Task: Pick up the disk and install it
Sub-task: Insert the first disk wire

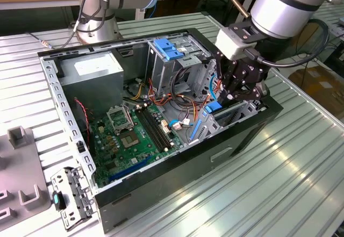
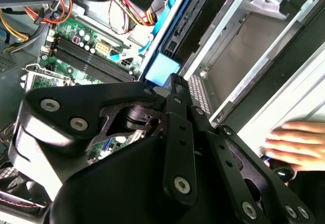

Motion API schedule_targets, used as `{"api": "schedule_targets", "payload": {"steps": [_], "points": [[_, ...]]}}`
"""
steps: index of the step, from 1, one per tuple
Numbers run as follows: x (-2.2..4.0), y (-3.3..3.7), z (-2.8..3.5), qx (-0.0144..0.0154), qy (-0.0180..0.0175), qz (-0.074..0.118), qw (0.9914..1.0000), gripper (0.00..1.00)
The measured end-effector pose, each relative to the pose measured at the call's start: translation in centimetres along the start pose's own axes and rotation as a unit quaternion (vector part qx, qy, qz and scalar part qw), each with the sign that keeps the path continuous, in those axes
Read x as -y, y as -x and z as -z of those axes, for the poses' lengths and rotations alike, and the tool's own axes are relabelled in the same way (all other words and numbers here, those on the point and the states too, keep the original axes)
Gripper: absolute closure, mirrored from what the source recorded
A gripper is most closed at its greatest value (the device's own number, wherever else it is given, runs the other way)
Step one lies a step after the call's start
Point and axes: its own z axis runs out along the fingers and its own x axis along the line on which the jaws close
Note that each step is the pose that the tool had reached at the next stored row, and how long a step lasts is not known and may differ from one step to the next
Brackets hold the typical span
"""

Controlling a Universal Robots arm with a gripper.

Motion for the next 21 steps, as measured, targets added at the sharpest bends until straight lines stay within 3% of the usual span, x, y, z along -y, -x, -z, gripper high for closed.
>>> {"api": "schedule_targets", "payload": {"steps": [8, 11, 14, 16, 21], "points": [[2.98, 0.08, -0.05, 0.0, 0.0001, 0.0, 1.0, 0.89], [3.06, 0.07, 0.11, 0.0001, 0.0011, 0.016, 0.99986, 0.89], [3.11, 0.12, 0.75, 0.0003, 0.0019, 0.024, 0.99971, 0.89], [3.36, 0.14, 0.77, 0.0003, 0.0025, 0.028, 0.99962, 0.89], [5.06, 0.29, 0.68, 0.0004, 0.003, 0.037, 0.99931, 0.89]]}}
